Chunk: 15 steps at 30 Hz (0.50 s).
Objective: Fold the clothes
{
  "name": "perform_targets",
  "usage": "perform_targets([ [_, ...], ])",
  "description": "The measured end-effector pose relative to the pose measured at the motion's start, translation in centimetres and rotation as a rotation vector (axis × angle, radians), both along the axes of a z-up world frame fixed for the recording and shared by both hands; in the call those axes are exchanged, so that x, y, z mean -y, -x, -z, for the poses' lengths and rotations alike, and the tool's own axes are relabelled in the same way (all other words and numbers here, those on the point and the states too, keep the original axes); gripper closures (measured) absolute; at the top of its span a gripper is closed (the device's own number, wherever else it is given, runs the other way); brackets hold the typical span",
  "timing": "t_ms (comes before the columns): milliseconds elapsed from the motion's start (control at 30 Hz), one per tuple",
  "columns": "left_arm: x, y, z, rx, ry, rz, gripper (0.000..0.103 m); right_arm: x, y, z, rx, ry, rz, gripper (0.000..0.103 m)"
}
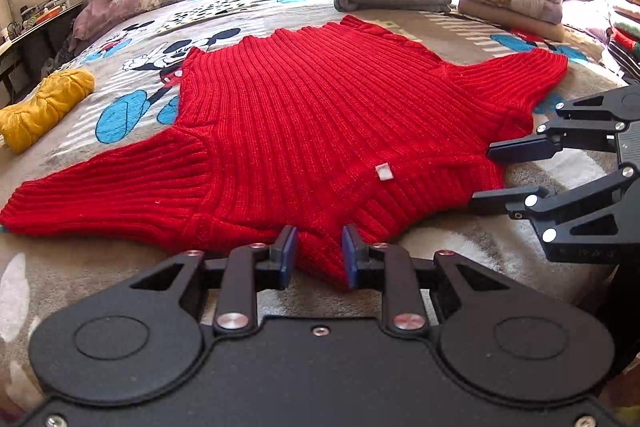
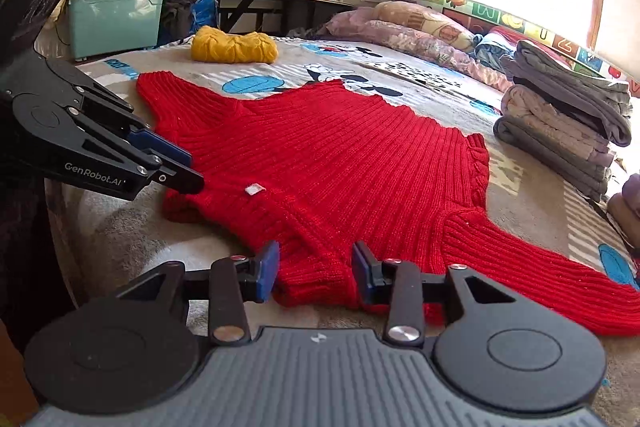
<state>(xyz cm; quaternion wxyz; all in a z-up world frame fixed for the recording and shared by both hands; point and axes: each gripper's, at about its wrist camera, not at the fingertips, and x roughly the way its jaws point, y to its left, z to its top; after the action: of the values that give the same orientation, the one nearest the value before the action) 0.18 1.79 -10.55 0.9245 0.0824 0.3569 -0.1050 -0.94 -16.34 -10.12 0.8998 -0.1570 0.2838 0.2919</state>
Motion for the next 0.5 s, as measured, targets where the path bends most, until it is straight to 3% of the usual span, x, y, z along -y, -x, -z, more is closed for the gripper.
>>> perform_targets([
  [100, -1.4, 0.7, -2.0, 0.047, 0.12, -0.037, 0.08, 0.2, 0.3, -0.2, -0.027, -0.01, 0.014, 0.06],
  [200, -4.2, 0.5, -3.2, 0.099, 0.249, -0.158, 0.08, 1.0, 1.0, -1.3, -0.044, -0.074, 0.037, 0.062],
  [233, -5.8, 0.1, -3.1, 0.085, 0.34, -0.207, 0.08, 1.6, 1.3, -1.7, -0.055, -0.112, 0.055, 0.061],
  [300, -9.1, -0.8, -2.8, 0.052, 0.532, -0.307, 0.08, 3.0, 1.3, -2.3, -0.097, -0.205, 0.104, 0.06],
  [333, -10.4, -1.4, -2.1, 0.006, 0.597, -0.352, 0.075, 3.8, 1.1, -2.5, -0.129, -0.263, 0.138, 0.06],
  [367, -11.4, -2.0, -1.2, -0.051, 0.629, -0.403, 0.07, 4.7, 0.7, -2.6, -0.164, -0.328, 0.174, 0.06],
  [433, -13.6, -2.2, 0.5, -0.119, 0.756, -0.503, 0.071, 6.7, -0.1, -2.8, -0.233, -0.476, 0.256, 0.06],
  [467, -14.2, -2.0, 0.6, -0.125, 0.819, -0.518, 0.07, 7.8, -0.7, -2.7, -0.27, -0.565, 0.306, 0.06],
  [500, -14.1, -1.8, 0.0, -0.098, 0.825, -0.517, 0.067, 8.8, -1.2, -2.5, -0.296, -0.638, 0.351, 0.058],
])
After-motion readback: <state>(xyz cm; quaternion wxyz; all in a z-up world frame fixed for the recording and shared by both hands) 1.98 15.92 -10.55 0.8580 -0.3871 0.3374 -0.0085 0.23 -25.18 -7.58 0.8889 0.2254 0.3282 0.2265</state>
